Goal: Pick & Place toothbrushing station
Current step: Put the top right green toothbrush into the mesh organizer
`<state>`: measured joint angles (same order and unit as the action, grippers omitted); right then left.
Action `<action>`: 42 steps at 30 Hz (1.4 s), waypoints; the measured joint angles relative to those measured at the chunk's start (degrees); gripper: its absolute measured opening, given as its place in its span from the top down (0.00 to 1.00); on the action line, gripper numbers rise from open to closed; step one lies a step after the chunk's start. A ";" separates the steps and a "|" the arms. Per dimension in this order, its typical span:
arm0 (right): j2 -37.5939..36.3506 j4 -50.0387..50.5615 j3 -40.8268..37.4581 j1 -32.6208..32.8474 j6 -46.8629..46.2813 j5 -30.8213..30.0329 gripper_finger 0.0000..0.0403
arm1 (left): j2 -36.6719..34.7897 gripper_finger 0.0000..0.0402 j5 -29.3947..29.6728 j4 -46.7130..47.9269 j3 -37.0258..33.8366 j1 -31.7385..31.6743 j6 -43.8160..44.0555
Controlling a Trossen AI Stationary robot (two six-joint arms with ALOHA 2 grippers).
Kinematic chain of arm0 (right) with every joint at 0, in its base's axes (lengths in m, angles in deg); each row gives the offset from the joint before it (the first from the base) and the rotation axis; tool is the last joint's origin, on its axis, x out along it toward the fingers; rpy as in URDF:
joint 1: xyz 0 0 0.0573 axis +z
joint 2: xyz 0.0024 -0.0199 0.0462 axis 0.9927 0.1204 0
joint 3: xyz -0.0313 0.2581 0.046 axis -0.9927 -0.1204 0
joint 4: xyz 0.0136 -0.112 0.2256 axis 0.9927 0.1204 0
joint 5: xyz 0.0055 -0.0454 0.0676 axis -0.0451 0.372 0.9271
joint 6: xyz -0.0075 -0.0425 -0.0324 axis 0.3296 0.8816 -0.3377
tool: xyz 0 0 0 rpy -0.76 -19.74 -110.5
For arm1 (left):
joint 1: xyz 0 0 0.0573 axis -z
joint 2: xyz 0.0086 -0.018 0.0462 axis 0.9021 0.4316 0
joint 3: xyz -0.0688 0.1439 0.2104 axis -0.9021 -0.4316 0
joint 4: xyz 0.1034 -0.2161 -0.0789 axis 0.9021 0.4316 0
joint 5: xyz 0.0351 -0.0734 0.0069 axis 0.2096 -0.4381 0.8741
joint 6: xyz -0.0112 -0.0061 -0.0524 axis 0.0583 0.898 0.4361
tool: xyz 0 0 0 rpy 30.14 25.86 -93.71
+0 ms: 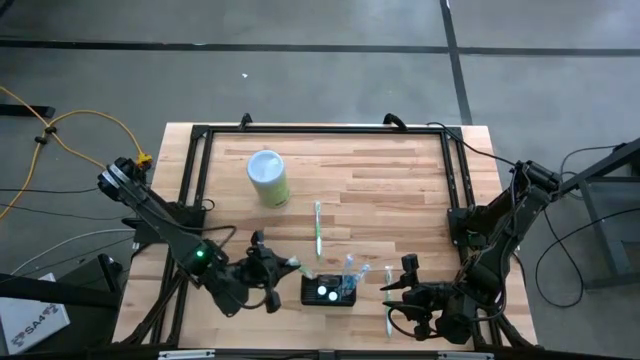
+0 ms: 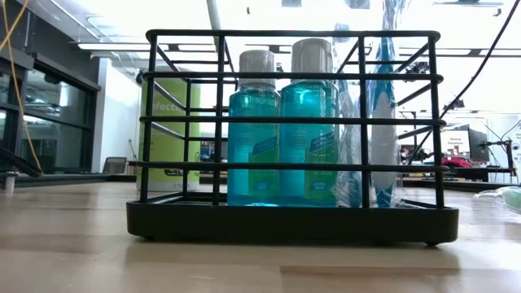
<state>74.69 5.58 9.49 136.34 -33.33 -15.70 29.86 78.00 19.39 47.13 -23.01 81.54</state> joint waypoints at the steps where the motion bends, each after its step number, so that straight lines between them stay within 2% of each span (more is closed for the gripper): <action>1: 0.00 0.00 -0.02 -0.02 -0.20 0.02 0.66 | 0.69 0.99 -0.10 0.15 0.00 -0.15 0.23; 8: 0.00 0.00 -0.01 -0.01 -0.31 0.02 0.66 | 3.77 0.99 -0.70 0.13 -0.02 0.19 3.17; 16: 0.00 0.00 0.00 -0.01 -0.29 0.02 0.66 | 3.90 0.99 -0.71 0.02 -0.01 1.17 4.34; 27: 0.00 0.57 0.00 0.00 -1.77 0.04 0.66 | 8.48 0.99 1.16 0.34 0.00 1.08 4.32; 42: 0.00 0.58 0.00 -0.02 -1.79 0.06 0.66 | 14.81 0.99 3.97 0.32 0.00 1.04 9.88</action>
<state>74.69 6.17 9.49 136.32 -35.11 -15.64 44.67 81.96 19.71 47.13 -21.98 91.42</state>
